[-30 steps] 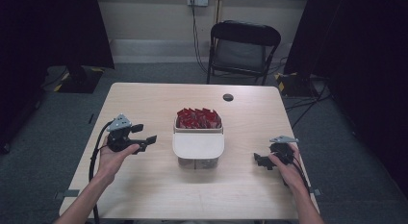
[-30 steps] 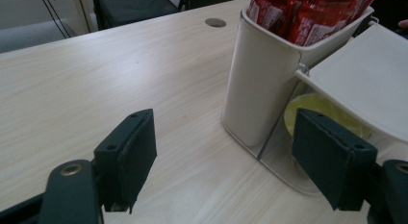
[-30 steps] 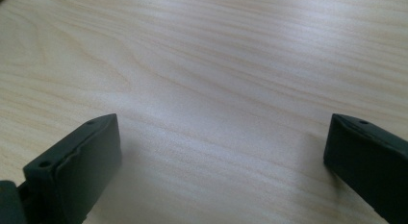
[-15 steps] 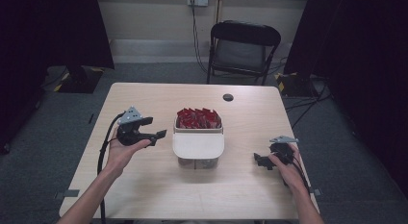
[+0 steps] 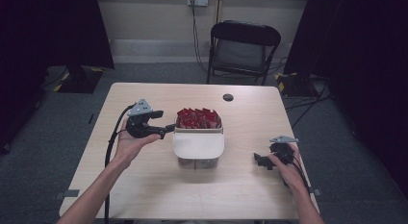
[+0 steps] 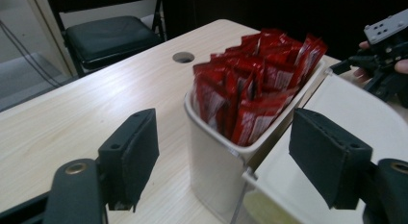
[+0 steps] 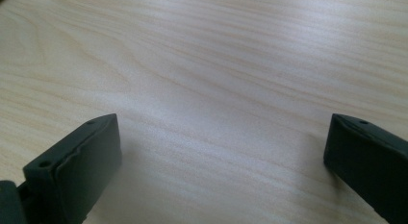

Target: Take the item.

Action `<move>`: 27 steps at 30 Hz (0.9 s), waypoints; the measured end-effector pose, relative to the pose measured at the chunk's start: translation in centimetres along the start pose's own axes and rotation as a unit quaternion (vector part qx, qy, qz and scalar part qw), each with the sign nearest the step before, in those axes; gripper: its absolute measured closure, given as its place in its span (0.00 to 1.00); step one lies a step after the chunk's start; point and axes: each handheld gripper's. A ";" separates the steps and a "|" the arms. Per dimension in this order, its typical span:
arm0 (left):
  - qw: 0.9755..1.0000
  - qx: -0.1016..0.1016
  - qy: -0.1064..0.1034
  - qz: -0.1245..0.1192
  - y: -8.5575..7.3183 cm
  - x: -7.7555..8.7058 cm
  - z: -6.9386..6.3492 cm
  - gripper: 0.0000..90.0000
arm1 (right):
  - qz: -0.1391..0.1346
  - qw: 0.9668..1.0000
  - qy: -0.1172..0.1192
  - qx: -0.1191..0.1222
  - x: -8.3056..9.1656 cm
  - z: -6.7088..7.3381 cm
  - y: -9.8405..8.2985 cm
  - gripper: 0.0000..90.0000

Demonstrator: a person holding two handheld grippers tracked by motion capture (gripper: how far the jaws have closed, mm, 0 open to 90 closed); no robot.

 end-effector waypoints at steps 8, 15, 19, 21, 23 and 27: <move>1.000 -0.010 -0.017 -0.002 1.2 -1.3 -0.8 0.34 | 0.000 1.000 0.000 0.000 0.0 0.0 0.0 0.00; 0.999 -0.010 -0.032 0.003 1.4 -2.5 -1.2 0.42 | 0.000 1.000 0.000 0.000 0.0 0.0 0.0 0.00; 0.999 -0.001 -0.035 0.002 0.9 -2.7 -1.0 0.46 | 0.000 1.000 0.000 0.000 0.0 0.0 0.0 0.00; 0.999 0.007 -0.042 0.006 0.7 -2.9 -0.8 0.48 | 0.000 1.000 0.000 0.000 0.0 0.0 0.0 0.00; 0.999 0.001 -0.040 0.000 0.6 -2.9 -0.8 0.49 | 0.000 1.000 0.001 0.000 0.0 0.0 0.0 0.00; 0.999 -0.003 -0.040 0.011 0.4 -3.4 -0.8 0.51 | 0.000 1.000 0.000 0.000 0.0 0.0 0.0 0.00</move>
Point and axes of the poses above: each handheld gripper's, and its own axes: x roughly backward along the jaws, y roughly out of its top, z roughly to its left, and after that the axes turned 5 degrees about y, right-handed
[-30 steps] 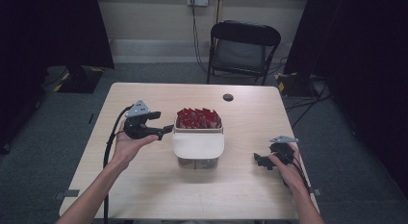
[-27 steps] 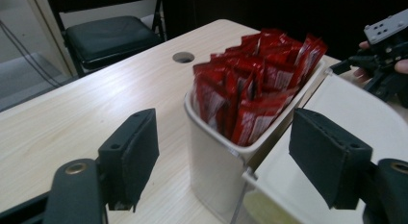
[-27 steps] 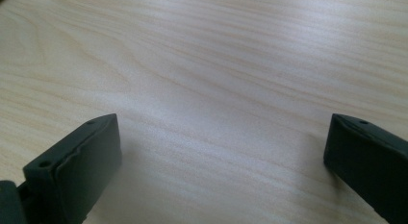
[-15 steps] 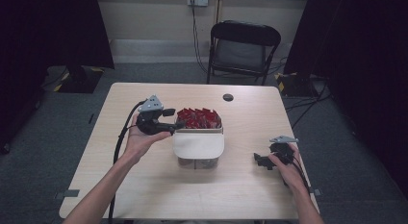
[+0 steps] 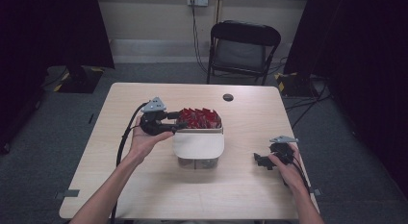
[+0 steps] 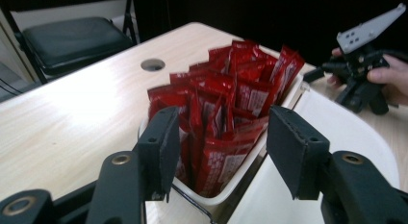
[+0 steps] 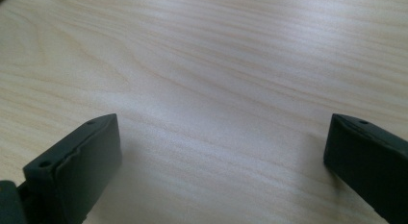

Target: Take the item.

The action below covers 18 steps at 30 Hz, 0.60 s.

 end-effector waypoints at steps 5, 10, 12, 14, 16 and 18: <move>1.000 0.004 -0.001 0.009 -0.4 -0.5 0.2 0.53 | 0.000 1.000 0.000 0.000 0.0 0.0 0.0 0.00; 1.000 0.003 0.001 0.012 -0.5 -0.7 0.2 0.54 | 0.000 1.000 0.000 0.000 0.0 0.0 0.0 0.00; 1.000 0.004 -0.001 0.013 -0.6 -0.8 0.3 0.56 | 0.000 1.000 0.000 0.000 0.0 0.0 0.0 0.00; 1.000 0.003 -0.002 0.012 -0.6 -0.9 0.3 0.58 | 0.000 1.000 0.000 0.000 0.0 0.0 0.0 0.00; 1.000 0.002 -0.004 0.012 -0.6 -0.8 0.3 0.62 | 0.000 1.000 0.000 0.000 0.0 0.0 0.0 0.00; 1.000 -0.001 -0.002 0.014 -0.7 -0.8 0.3 0.65 | 0.000 1.000 0.000 0.000 0.0 0.0 0.0 0.00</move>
Point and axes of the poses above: each handheld gripper's, and its own axes: x roughly backward along the jaws, y roughly out of its top, z roughly to its left, and after that the axes turned 5 degrees about y, right-handed
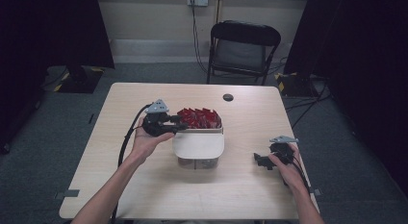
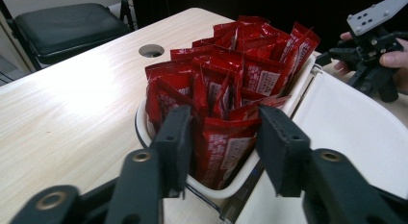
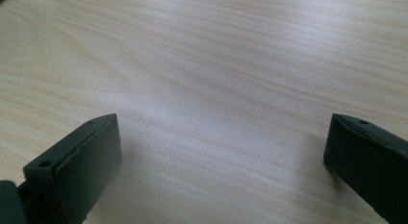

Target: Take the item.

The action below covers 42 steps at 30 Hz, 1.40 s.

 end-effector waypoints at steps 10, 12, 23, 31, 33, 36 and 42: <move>1.000 0.007 -0.003 -0.004 -0.2 0.2 0.3 0.72 | 0.000 1.000 0.000 0.000 0.0 0.0 0.0 0.00; 1.000 0.008 -0.003 -0.003 -0.2 0.2 0.4 0.72 | 0.000 1.000 0.000 0.000 0.0 0.0 0.0 0.00; 1.000 0.019 -0.010 -0.004 -0.3 0.3 0.7 0.86 | 0.000 1.000 0.000 0.000 0.0 0.0 0.0 0.00; 1.000 0.024 -0.016 -0.008 -0.2 0.4 0.8 0.91 | 0.000 1.000 0.000 -0.001 0.0 0.0 0.0 0.00; 0.999 0.027 -0.015 -0.009 -0.2 0.4 0.8 0.91 | 0.000 1.000 0.000 0.000 0.0 0.0 0.0 0.00; 0.999 0.030 -0.015 -0.012 -0.2 0.5 0.9 0.91 | 0.000 1.000 0.000 0.000 0.0 0.0 0.0 0.00; 0.999 0.036 -0.019 -0.017 0.0 0.7 0.9 0.92 | 0.000 1.000 0.000 0.000 0.0 0.0 0.0 0.00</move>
Point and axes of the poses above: each handheld gripper's, and its own axes: x roughly backward along the jaws, y roughly out of its top, z roughly to its left, and after that the axes turned 5 degrees about y, right-handed
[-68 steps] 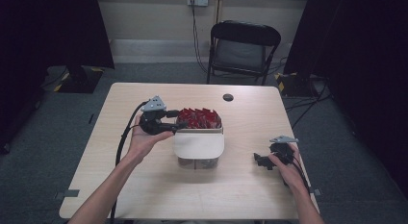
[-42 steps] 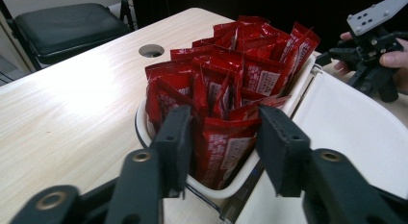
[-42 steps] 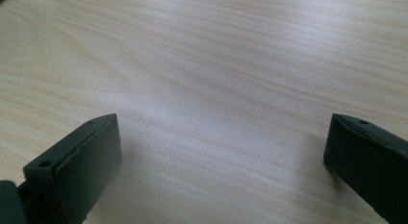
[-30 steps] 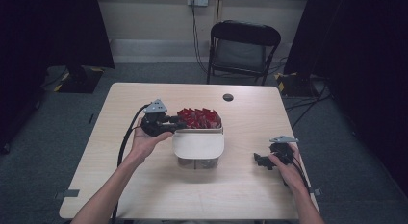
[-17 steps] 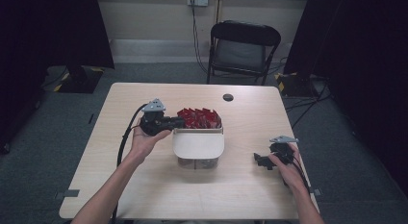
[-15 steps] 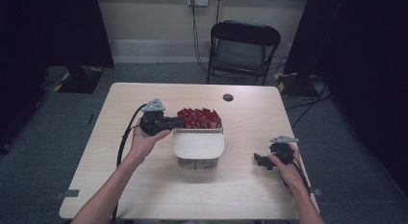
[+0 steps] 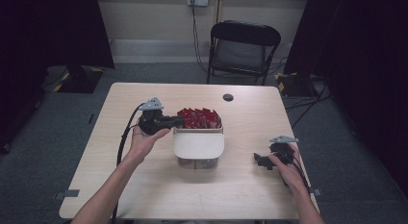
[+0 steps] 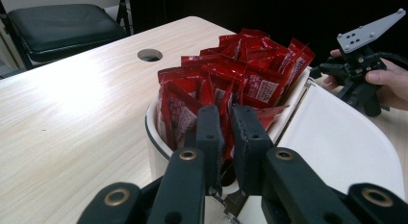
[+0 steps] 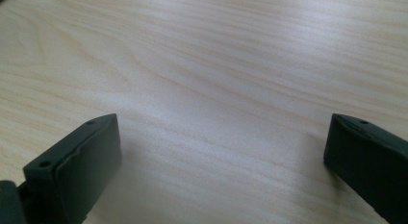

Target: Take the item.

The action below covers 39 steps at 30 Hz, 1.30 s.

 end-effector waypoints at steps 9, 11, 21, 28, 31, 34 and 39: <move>1.000 -0.004 -0.003 -0.008 0.5 0.4 -0.3 0.92 | 0.000 1.000 0.000 0.000 0.0 0.0 0.0 0.00; 1.000 -0.004 -0.003 -0.009 0.5 0.6 -0.2 0.92 | 0.000 1.000 0.000 0.000 0.0 0.0 0.0 0.00; 1.000 -0.005 -0.005 -0.017 1.0 1.2 -0.3 0.92 | 0.000 1.000 0.001 0.000 0.0 0.0 0.0 0.00; 1.000 -0.004 -0.009 -0.018 1.2 1.4 -0.3 0.92 | 0.000 1.000 0.001 0.000 0.0 0.0 0.0 0.00; 1.000 -0.005 -0.009 -0.022 1.4 1.7 -0.2 0.92 | 0.000 1.000 0.001 0.000 0.0 0.0 0.0 0.00; 1.000 -0.002 -0.010 -0.021 1.4 1.9 0.1 0.92 | 0.000 1.000 0.001 0.000 0.0 0.0 0.0 0.00; 1.000 -0.006 -0.013 -0.022 1.7 2.1 -0.1 0.92 | 0.000 1.000 0.001 0.000 0.0 0.0 0.0 0.00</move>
Point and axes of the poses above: each handheld gripper's, and its own axes: x roughly backward along the jaws, y roughly out of its top, z roughly to its left, and after that the axes turned 5 degrees about y, right-handed
